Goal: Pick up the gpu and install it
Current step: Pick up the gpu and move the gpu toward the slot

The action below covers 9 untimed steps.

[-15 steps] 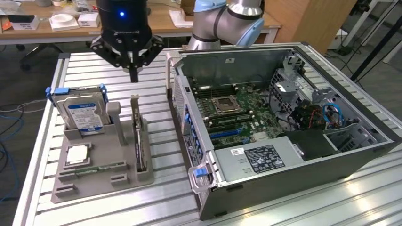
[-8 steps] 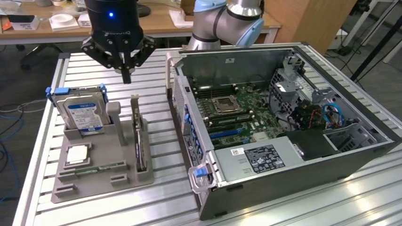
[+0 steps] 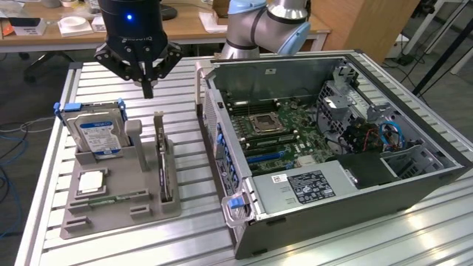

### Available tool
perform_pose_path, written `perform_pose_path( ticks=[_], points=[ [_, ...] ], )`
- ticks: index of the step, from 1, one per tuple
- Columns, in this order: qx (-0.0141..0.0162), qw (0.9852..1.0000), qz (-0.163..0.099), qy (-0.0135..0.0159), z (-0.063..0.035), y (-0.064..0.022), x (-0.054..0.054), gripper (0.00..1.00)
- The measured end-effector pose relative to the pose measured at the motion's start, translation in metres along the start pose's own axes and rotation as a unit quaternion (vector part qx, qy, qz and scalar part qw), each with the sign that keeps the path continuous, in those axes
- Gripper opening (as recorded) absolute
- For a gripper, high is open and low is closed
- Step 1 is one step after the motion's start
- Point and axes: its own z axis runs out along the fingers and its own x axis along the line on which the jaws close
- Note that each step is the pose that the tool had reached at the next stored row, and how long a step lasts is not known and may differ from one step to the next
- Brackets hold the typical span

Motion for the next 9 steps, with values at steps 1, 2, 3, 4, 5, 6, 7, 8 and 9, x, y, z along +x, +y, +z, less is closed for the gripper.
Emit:
perform_pose_path(
  ticks=[1,2,3,4,5,6,7,8,9],
  points=[
    [0.0,1.0,0.0,0.0,0.0,0.0,0.0,0.11],
    [0.0,1.0,0.0,0.0,0.0,0.0,0.0,0.11],
    [0.0,1.0,0.0,0.0,0.0,0.0,0.0,0.11],
    [0.0,1.0,0.0,0.0,0.0,0.0,0.0,0.11],
    [0.0,1.0,0.0,0.0,0.0,0.0,0.0,0.11],
    [0.0,1.0,0.0,0.0,0.0,0.0,0.0,0.11],
    [0.0,1.0,0.0,0.0,0.0,0.0,0.0,0.11],
    [0.0,1.0,0.0,0.0,0.0,0.0,0.0,0.11],
    [0.0,1.0,0.0,0.0,0.0,0.0,0.0,0.11]
  ],
)
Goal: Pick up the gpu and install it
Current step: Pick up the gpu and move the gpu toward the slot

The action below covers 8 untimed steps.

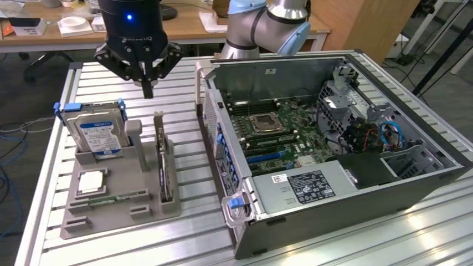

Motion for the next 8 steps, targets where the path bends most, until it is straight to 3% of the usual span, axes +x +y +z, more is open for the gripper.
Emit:
perform_pose_path(
  ticks=[2,7,8],
  points=[
    [0.0,1.0,0.0,0.0,0.0,0.0,0.0,0.11],
    [0.0,1.0,0.0,0.0,0.0,0.0,0.0,0.35],
    [0.0,1.0,0.0,0.0,0.0,0.0,0.0,0.35]
  ],
)
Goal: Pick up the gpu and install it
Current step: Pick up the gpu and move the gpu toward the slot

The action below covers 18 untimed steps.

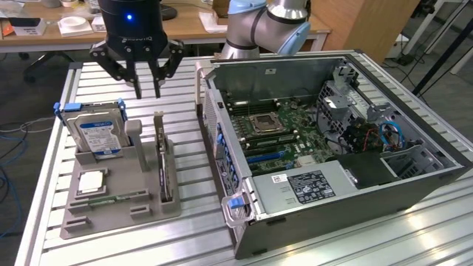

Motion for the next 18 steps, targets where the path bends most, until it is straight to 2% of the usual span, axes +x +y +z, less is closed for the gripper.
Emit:
perform_pose_path(
  ticks=[1,3,4,5,10,18],
  points=[
    [0.0,1.0,0.0,0.0,0.0,0.0,0.0,0.35],
    [0.0,1.0,0.0,0.0,0.0,0.0,0.0,0.47],
    [0.0,1.0,0.0,0.0,0.0,0.0,0.0,0.47],
    [0.0,1.0,0.0,0.0,0.0,0.0,0.0,0.53],
    [0.001,1.0,0.0,0.0,0.0005,-0.0026,0.0,0.53],
    [0.0024,1.0,0.0,-0.0002,0.0038,-0.0151,-0.001,0.53]
  ],
)
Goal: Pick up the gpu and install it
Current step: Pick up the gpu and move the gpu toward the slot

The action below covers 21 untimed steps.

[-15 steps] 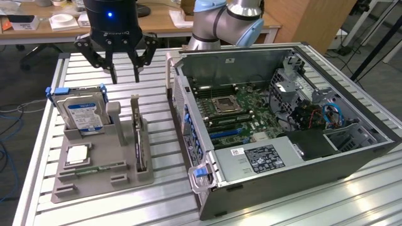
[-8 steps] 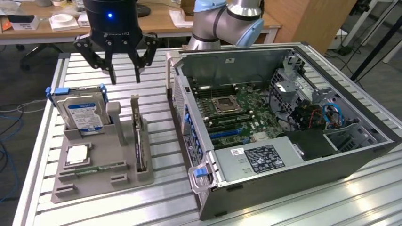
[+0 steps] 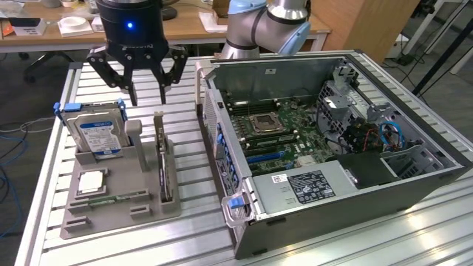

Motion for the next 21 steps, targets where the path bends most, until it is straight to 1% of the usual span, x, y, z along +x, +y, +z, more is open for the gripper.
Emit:
perform_pose_path(
  ticks=[9,21],
  points=[
    [0.0013,1.0,0.0,-0.0001,0.0057,-0.0086,0.0,0.53],
    [0.0041,1.0,0.0,-0.0003,0.0134,-0.018,0.002,0.53]
  ],
)
